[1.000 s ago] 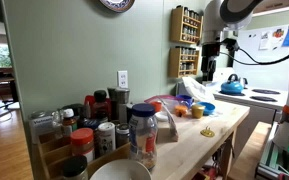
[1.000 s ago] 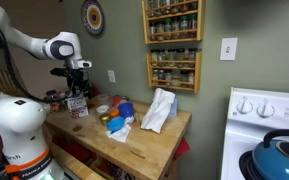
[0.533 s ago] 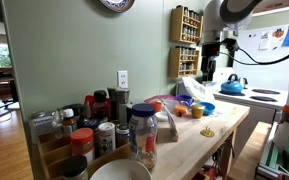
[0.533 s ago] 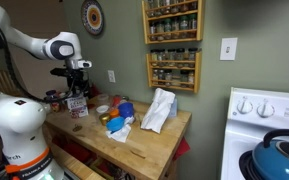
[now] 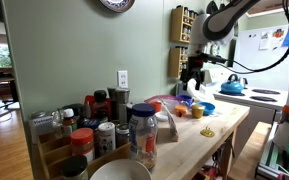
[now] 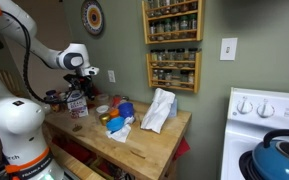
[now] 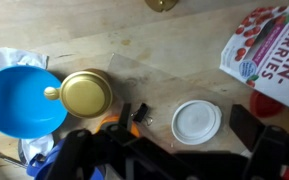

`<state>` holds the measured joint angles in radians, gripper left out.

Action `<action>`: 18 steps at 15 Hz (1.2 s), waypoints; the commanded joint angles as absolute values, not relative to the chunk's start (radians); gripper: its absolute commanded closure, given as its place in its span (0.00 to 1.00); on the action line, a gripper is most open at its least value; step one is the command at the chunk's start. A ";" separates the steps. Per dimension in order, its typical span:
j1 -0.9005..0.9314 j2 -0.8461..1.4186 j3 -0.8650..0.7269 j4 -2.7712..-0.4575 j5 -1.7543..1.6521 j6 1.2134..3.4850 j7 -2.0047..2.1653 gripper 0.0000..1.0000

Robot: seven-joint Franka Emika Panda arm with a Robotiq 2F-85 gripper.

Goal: Put the clip on the white packet

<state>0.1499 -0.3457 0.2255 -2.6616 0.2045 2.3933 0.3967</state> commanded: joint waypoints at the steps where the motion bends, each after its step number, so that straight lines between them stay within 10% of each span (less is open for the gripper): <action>1: 0.090 -0.169 0.262 -2.613 0.111 2.515 0.533 0.00; 18: 0.122 0.084 0.164 -2.546 0.069 2.695 0.725 0.00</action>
<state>0.1003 0.0434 0.1875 -2.5495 0.0673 2.6470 0.6912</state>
